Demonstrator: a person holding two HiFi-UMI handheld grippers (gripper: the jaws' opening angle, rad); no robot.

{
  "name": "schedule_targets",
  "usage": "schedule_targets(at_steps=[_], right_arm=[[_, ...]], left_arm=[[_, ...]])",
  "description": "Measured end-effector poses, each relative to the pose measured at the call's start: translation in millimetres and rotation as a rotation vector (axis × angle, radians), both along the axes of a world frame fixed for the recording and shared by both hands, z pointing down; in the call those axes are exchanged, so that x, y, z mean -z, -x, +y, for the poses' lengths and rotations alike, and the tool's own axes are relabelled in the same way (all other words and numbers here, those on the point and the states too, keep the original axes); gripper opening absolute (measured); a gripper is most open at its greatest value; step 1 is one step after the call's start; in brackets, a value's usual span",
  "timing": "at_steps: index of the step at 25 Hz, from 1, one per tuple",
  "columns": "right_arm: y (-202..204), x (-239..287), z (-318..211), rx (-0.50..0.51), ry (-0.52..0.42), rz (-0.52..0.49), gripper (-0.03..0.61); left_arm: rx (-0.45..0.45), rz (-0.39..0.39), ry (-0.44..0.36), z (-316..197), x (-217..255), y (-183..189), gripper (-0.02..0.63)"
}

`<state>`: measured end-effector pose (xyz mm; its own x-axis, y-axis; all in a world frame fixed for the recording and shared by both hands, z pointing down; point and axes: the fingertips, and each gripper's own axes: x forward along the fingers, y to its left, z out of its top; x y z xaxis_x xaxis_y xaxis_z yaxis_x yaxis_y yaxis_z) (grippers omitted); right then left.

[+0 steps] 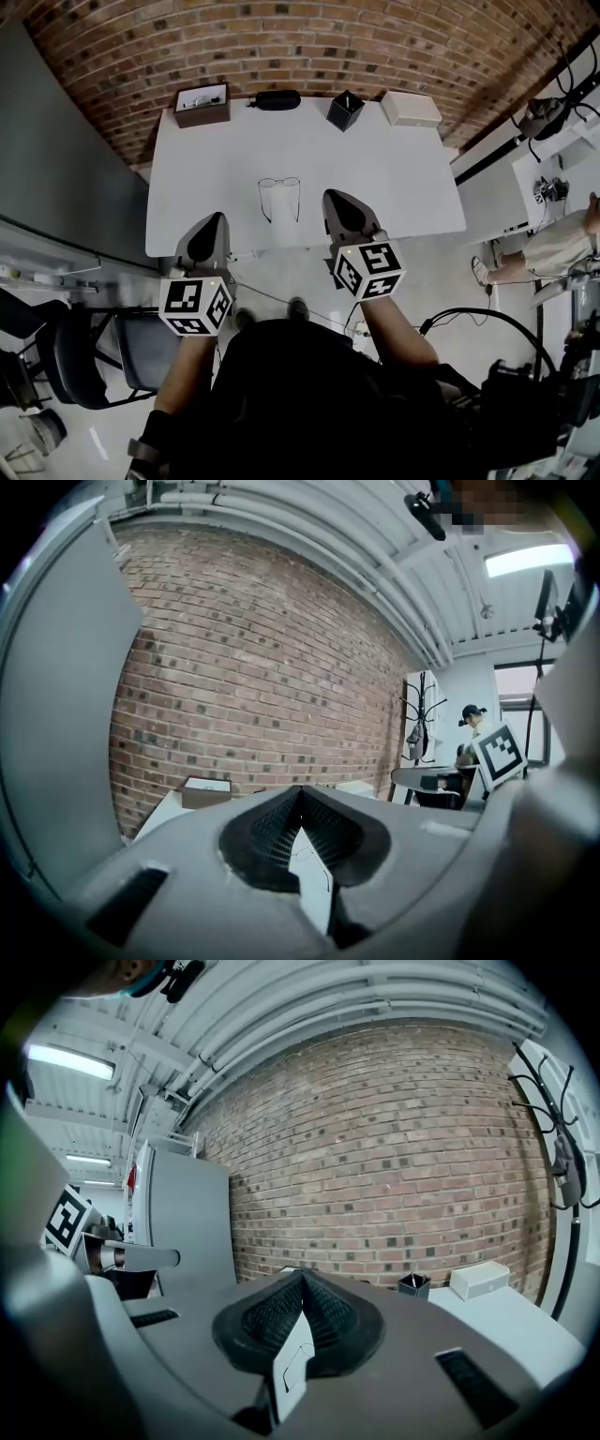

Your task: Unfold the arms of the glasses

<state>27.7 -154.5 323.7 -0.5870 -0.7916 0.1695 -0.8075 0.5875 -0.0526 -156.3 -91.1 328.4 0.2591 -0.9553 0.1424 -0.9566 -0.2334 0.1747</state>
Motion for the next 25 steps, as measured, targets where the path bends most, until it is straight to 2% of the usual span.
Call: schedule_targets(at_steps=[5, 9, 15, 25], right_arm=[[10, 7, 6, 0.008, -0.013, -0.001, 0.008], [13, 12, 8, 0.008, -0.022, 0.001, 0.008], [21, 18, 13, 0.040, -0.032, -0.006, 0.008], [21, 20, 12, 0.062, -0.012, 0.018, 0.008]], left_arm=[[0.005, 0.052, -0.002, 2, 5, 9, 0.011], [0.004, 0.029, -0.025, 2, 10, 11, 0.011], [0.020, 0.050, -0.017, 8, 13, 16, 0.011], [0.026, 0.037, -0.039, 6, 14, 13, 0.011]])
